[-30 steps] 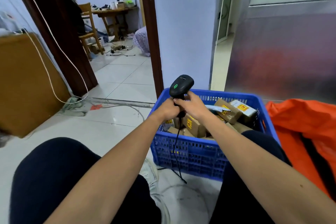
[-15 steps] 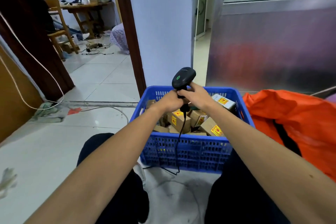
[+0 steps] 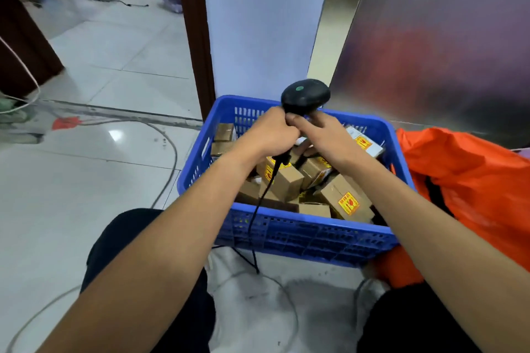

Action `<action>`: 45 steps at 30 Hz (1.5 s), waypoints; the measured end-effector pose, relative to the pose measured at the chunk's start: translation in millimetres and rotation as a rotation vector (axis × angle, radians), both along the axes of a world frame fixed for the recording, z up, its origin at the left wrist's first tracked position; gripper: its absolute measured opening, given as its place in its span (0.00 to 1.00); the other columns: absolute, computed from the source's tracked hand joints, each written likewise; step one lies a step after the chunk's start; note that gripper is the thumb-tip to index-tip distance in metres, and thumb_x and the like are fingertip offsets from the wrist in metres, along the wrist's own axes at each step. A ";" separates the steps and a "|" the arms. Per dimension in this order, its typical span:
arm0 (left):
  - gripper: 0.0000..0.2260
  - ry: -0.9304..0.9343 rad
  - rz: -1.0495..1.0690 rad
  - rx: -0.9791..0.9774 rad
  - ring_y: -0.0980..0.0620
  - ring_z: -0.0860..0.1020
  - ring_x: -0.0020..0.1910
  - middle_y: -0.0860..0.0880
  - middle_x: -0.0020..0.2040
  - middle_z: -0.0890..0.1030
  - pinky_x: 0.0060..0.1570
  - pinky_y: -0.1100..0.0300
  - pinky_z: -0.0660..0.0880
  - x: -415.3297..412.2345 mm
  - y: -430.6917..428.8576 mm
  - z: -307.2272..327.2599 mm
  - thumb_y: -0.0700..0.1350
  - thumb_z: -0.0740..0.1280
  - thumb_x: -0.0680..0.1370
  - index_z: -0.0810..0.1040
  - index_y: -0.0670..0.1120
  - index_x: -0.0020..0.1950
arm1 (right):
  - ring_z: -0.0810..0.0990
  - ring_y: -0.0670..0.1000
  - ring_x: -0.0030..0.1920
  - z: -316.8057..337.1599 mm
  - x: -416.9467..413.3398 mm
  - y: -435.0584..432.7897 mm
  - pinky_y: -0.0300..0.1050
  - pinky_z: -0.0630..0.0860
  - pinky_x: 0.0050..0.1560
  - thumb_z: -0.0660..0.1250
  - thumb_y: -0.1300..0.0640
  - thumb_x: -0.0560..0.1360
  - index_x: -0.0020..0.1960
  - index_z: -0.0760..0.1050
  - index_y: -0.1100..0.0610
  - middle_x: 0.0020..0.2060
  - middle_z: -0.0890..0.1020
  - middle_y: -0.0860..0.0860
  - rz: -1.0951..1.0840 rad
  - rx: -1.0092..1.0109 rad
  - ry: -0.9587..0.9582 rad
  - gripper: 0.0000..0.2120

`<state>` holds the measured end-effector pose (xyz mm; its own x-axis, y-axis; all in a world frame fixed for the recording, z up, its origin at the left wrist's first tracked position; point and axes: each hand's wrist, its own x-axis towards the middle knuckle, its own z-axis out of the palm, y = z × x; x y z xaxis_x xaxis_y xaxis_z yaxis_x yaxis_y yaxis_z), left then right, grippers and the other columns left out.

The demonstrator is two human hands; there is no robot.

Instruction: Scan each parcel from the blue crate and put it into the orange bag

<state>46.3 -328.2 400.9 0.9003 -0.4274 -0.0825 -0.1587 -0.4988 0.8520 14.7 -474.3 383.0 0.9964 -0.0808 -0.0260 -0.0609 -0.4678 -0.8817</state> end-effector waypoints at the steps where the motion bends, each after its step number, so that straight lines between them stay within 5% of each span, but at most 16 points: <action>1: 0.11 -0.008 0.004 -0.002 0.46 0.81 0.54 0.46 0.49 0.83 0.51 0.51 0.78 4.7 3.9 3.0 0.39 0.65 0.79 0.79 0.47 0.60 | 0.86 0.56 0.45 1.8 6.2 0.9 0.63 0.82 0.54 0.66 0.31 0.73 0.62 0.79 0.44 0.51 0.86 0.50 0.018 -0.001 0.004 0.25; 6: 0.09 0.045 0.020 -0.044 0.49 0.82 0.55 0.50 0.51 0.85 0.59 0.48 0.79 23.7 24.2 13.8 0.44 0.70 0.78 0.80 0.53 0.57 | 0.87 0.51 0.43 21.4 31.3 3.2 0.57 0.83 0.56 0.66 0.34 0.78 0.59 0.79 0.42 0.52 0.86 0.47 0.131 -0.055 0.065 0.17; 10: 0.06 0.008 0.197 -0.029 0.47 0.84 0.51 0.50 0.48 0.85 0.57 0.49 0.80 34.4 61.9 21.4 0.45 0.73 0.78 0.81 0.53 0.54 | 0.88 0.50 0.47 19.9 37.4 -12.6 0.49 0.83 0.54 0.64 0.36 0.80 0.65 0.78 0.49 0.51 0.86 0.50 0.259 -0.119 0.331 0.22; 14: 0.03 -0.002 0.372 -0.069 0.47 0.86 0.46 0.50 0.41 0.86 0.57 0.41 0.81 31.6 97.9 26.4 0.45 0.74 0.77 0.82 0.50 0.49 | 0.82 0.50 0.53 -50.2 41.7 -22.9 0.51 0.79 0.59 0.67 0.40 0.80 0.70 0.73 0.52 0.60 0.81 0.52 0.186 -0.397 0.485 0.24; 21: 0.03 0.044 0.392 -0.080 0.45 0.85 0.48 0.52 0.40 0.85 0.53 0.35 0.82 29.0 107.0 29.9 0.44 0.74 0.78 0.82 0.51 0.50 | 0.69 0.57 0.72 -133.4 28.7 -8.7 0.56 0.71 0.69 0.68 0.39 0.79 0.77 0.61 0.54 0.72 0.70 0.55 0.131 -0.719 0.463 0.34; 27: 0.03 0.039 0.342 -0.126 0.49 0.85 0.41 0.51 0.39 0.86 0.48 0.42 0.84 27.1 97.7 28.3 0.43 0.74 0.79 0.82 0.51 0.48 | 0.78 0.54 0.63 -145.6 15.6 -9.2 0.48 0.74 0.55 0.68 0.39 0.79 0.72 0.66 0.53 0.66 0.78 0.52 0.020 -0.640 0.501 0.29; 34: 0.07 0.078 0.287 -0.176 0.51 0.84 0.52 0.55 0.48 0.86 0.63 0.44 0.78 23.1 83.3 25.7 0.44 0.76 0.77 0.83 0.56 0.50 | 0.83 0.51 0.49 -117.8 13.7 -29.9 0.54 0.82 0.54 0.69 0.41 0.78 0.54 0.76 0.52 0.49 0.84 0.51 -0.054 -0.359 0.563 0.15; 40: 0.02 0.157 0.223 -0.267 0.51 0.83 0.36 0.49 0.37 0.85 0.46 0.55 0.81 12.5 53.3 24.4 0.42 0.74 0.79 0.83 0.46 0.50 | 0.84 0.50 0.46 -47.3 -2.9 -61.3 0.42 0.81 0.43 0.70 0.47 0.79 0.56 0.73 0.54 0.47 0.83 0.51 -0.079 -0.269 0.414 0.13; 45: 0.05 0.250 0.188 -0.329 0.51 0.81 0.34 0.44 0.43 0.88 0.39 0.56 0.78 -3.0 31.6 22.3 0.46 0.72 0.81 0.83 0.47 0.55 | 0.84 0.47 0.41 5.7 -26.9 -94.6 0.38 0.80 0.37 0.75 0.49 0.74 0.59 0.73 0.51 0.48 0.82 0.48 -0.226 -0.060 0.179 0.18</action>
